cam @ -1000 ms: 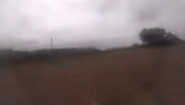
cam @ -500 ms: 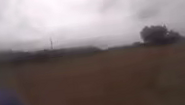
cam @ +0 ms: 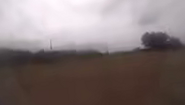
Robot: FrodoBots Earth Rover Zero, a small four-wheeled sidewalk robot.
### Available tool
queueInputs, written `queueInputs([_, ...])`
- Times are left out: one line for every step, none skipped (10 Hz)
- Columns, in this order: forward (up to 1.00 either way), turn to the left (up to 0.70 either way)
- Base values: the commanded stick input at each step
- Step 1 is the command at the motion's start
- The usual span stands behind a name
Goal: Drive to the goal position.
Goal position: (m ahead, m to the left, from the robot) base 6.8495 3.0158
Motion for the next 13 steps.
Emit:
queueInputs([0.70,0.00])
queueInputs([0.70,-0.11])
queueInputs([0.70,-0.28])
queueInputs([0.70,-0.35])
queueInputs([0.70,-0.35])
queueInputs([0.70,-0.25])
queueInputs([0.70,-0.04])
queueInputs([0.70,0.01])
queueInputs([0.70,0.00])
queueInputs([0.70,0.00])
queueInputs([0.70,0.00])
queueInputs([0.70,0.00])
queueInputs([0.70,0.00])
